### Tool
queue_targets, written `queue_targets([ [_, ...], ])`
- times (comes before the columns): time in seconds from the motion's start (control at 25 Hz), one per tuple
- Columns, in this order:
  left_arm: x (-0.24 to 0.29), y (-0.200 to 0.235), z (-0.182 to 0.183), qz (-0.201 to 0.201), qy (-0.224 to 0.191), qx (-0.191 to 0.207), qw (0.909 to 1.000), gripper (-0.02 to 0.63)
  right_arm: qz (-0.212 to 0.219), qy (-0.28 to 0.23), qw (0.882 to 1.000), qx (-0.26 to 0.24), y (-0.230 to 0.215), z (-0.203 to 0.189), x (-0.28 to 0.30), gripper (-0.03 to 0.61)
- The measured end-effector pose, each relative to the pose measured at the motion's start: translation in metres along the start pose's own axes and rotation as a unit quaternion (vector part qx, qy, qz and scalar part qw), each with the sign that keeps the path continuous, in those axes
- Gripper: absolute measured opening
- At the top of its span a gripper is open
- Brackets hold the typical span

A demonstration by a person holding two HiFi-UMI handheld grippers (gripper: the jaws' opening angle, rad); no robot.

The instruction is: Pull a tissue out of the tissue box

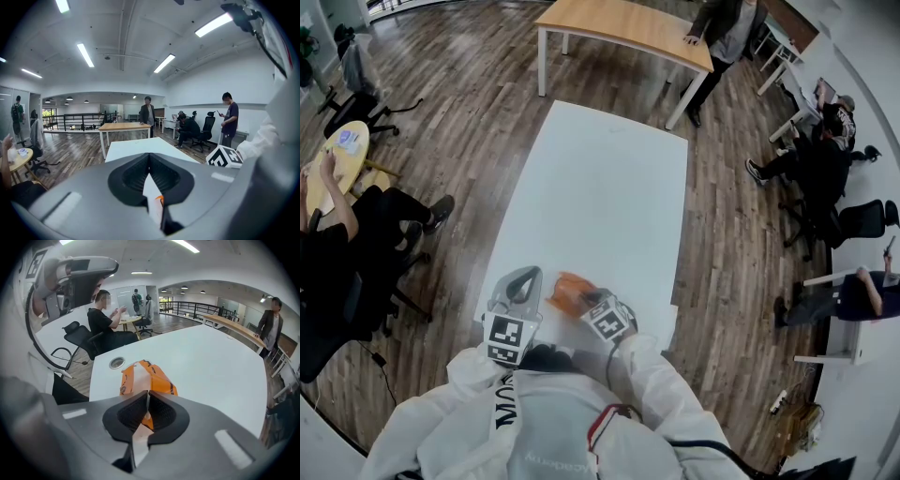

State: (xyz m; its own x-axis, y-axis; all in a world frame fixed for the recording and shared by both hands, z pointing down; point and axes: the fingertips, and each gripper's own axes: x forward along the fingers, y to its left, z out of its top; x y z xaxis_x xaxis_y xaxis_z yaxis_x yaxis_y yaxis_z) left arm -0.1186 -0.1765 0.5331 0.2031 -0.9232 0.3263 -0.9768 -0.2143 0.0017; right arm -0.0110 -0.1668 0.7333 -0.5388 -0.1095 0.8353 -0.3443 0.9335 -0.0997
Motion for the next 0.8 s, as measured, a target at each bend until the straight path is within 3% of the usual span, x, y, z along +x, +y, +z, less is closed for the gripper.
queue_targets([
  [0.8, 0.002, -0.003, -0.002, 0.0, 0.001, -0.006, 1.0, 0.0, -0.012, -0.018, 1.0, 0.008, -0.018, 0.008, -0.007, 0.006],
])
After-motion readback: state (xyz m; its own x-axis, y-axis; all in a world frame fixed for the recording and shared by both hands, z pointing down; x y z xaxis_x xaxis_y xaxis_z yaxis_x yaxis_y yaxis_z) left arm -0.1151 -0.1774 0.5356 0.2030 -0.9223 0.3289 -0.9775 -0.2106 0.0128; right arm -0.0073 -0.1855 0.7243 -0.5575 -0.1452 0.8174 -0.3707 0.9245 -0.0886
